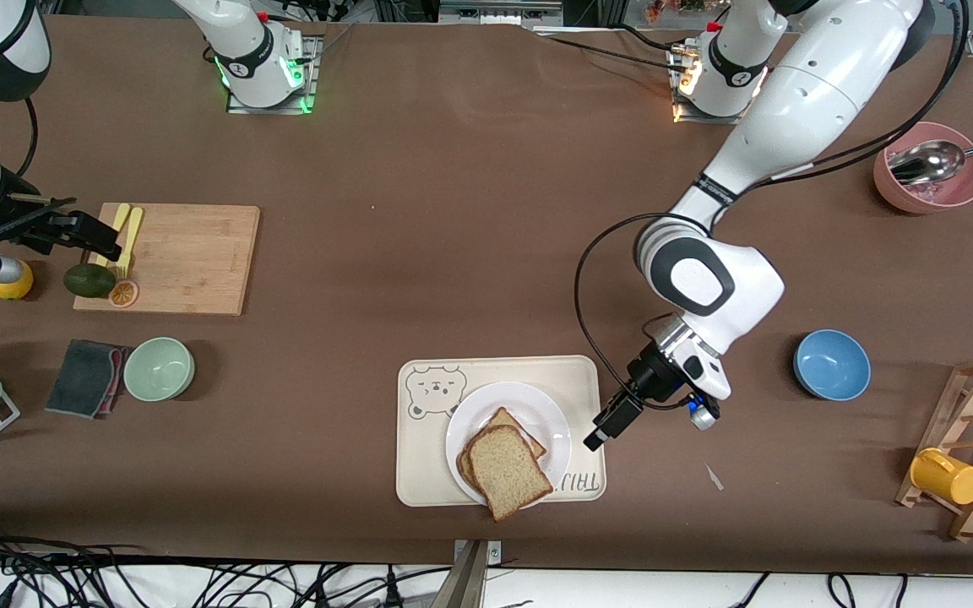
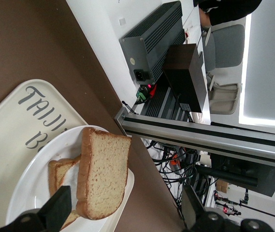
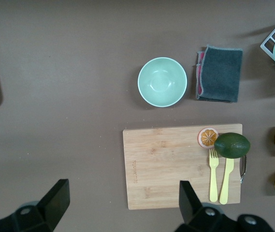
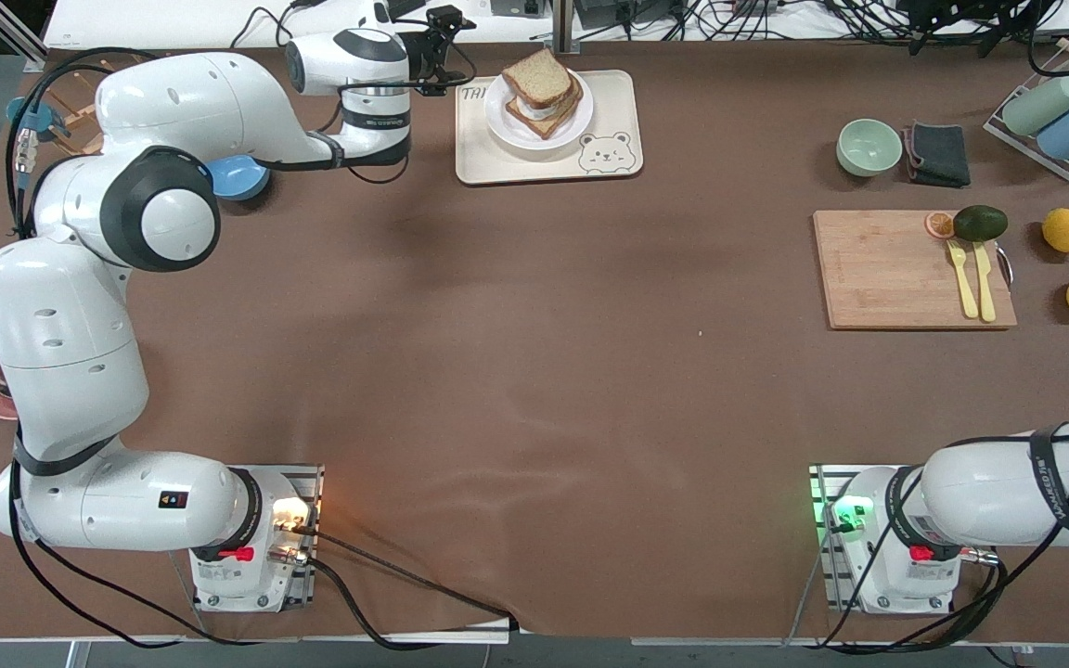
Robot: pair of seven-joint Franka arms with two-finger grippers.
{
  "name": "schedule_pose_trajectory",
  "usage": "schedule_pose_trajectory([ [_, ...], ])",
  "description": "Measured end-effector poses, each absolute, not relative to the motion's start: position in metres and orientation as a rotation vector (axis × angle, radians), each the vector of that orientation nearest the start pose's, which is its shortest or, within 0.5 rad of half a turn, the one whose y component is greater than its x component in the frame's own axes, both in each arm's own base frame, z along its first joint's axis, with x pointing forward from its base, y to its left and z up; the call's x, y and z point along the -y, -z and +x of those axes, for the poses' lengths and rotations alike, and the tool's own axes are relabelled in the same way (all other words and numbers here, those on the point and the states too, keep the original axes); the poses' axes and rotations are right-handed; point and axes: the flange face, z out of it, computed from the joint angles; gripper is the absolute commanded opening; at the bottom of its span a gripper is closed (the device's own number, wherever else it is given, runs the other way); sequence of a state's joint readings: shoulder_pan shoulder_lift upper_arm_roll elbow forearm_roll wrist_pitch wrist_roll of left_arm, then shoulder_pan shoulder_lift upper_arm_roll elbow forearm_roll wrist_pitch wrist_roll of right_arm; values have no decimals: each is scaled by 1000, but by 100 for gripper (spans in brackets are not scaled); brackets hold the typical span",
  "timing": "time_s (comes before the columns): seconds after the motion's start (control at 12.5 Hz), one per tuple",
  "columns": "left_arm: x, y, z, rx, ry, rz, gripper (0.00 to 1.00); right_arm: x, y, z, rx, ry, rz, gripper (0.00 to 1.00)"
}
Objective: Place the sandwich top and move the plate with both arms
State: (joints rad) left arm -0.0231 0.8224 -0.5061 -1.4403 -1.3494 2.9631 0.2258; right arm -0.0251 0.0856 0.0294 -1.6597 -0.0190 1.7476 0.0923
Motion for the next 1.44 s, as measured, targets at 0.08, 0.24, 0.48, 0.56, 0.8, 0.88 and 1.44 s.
schedule_pose_trajectory([
  [0.08,230,-270,709,-819,-366,1964,100,0,-549,590,-134,5,-3155,100],
  [0.24,217,-277,715,-745,-354,2013,100,0,-549,590,-134,5,-3155,100],
  [0.48,190,-293,723,-596,-272,2129,100,0,-549,590,-134,5,-3155,100],
  [0.56,178,-299,725,-552,-227,2192,100,0,-549,590,-134,5,-3154,100],
  [0.8,144,-311,725,-468,-133,2385,100,0,-548,590,-134,5,-3154,100],
  [0.88,133,-315,724,-440,-108,2449,100,0,-548,590,-134,5,-3154,100],
  [1.44,69,-354,709,-362,-40,2895,100,0,-548,590,-134,4,-3154,100],
])
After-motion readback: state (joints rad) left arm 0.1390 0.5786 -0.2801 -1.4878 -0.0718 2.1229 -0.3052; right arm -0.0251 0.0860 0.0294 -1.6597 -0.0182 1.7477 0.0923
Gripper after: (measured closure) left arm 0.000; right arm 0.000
